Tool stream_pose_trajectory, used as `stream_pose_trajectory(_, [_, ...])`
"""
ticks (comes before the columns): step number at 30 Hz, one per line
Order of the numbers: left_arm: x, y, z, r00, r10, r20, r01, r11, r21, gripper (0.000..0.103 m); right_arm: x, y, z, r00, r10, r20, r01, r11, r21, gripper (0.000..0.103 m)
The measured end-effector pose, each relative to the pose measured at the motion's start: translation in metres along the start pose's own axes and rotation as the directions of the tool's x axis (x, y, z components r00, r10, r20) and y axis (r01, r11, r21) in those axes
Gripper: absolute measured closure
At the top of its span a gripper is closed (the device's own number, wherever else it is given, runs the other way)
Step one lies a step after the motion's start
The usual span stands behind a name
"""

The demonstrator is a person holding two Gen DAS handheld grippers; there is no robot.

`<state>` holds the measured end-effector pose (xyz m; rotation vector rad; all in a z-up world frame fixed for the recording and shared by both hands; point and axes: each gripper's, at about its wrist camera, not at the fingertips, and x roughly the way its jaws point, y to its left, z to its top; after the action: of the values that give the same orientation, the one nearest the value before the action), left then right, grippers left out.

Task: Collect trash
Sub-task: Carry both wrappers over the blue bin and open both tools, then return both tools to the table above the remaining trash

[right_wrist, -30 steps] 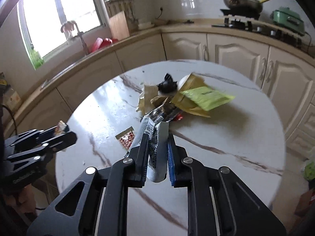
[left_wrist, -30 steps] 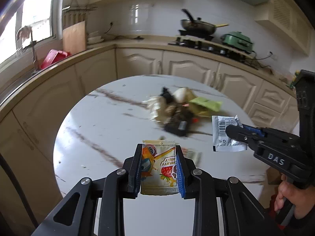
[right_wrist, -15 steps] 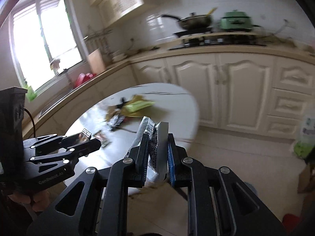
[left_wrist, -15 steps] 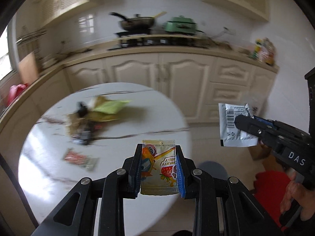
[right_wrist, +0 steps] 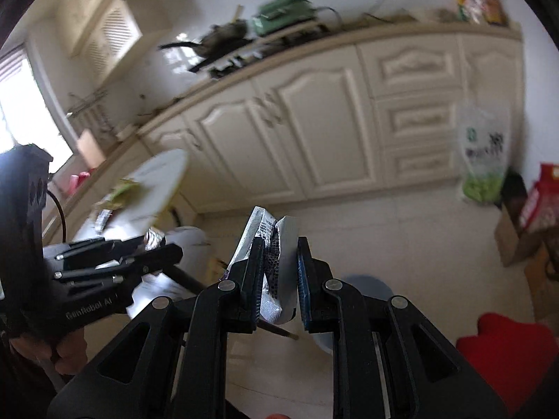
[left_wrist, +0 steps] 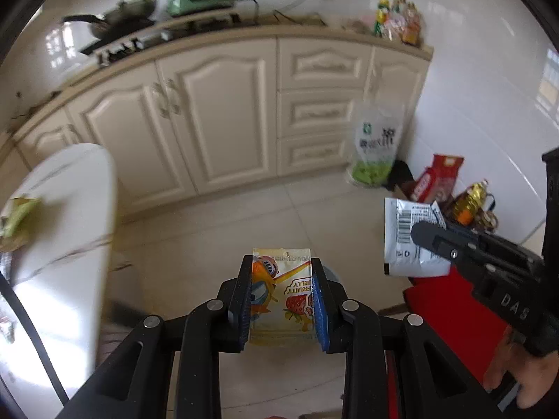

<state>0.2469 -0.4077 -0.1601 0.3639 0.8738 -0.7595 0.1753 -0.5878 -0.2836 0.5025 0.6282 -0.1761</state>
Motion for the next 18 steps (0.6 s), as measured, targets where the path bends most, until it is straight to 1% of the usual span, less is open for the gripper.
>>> stream_pose_trajectory(4, [0.05,-0.019,0.017,0.998,-0.019,-0.063,0.02,1.0,0.022,0.077,0.017,-0.041,-0.011,0.999,-0.023,-0.038,0.025,0.998,0.062,0.086])
stream_pose_trajectory(7, [0.085,-0.024,0.029,0.995,-0.02,-0.095,0.023,0.999,0.039,0.077,0.033,-0.062,-0.015,0.997,-0.033,-0.068,0.039,0.995,0.086,0.086])
stream_pose_trajectory(10, [0.125,-0.019,0.044,0.991,-0.022,-0.13,0.026,0.999,0.026,0.074,0.047,-0.078,-0.023,0.995,-0.039,-0.092,0.049,0.993,0.111,0.086])
stream_pose_trajectory(12, [0.15,-0.011,0.056,0.988,-0.019,-0.151,0.022,1.0,0.02,0.066,0.059,-0.086,-0.028,0.993,-0.04,-0.113,0.054,0.99,0.128,0.086])
stream_pose_trajectory(13, [0.161,-0.01,0.061,0.987,-0.018,-0.158,0.021,1.0,0.016,0.057,0.065,-0.09,-0.03,0.991,-0.042,-0.124,0.058,0.989,0.134,0.086])
stream_pose_trajectory(14, [0.17,-0.009,0.066,0.986,-0.02,-0.165,0.022,1.0,0.013,0.045,0.07,-0.093,-0.033,0.99,-0.041,-0.133,0.06,0.989,0.139,0.086])
stream_pose_trajectory(16, [0.185,-0.006,0.073,0.986,-0.007,-0.165,0.008,1.0,0.004,0.04,0.08,-0.098,-0.037,0.988,-0.036,-0.148,0.058,0.987,0.15,0.086])
stream_pose_trajectory(18, [0.195,-0.001,0.075,0.986,0.014,-0.168,-0.014,1.0,0.001,0.039,0.092,-0.102,-0.04,0.986,-0.03,-0.166,0.056,0.986,0.157,0.086])
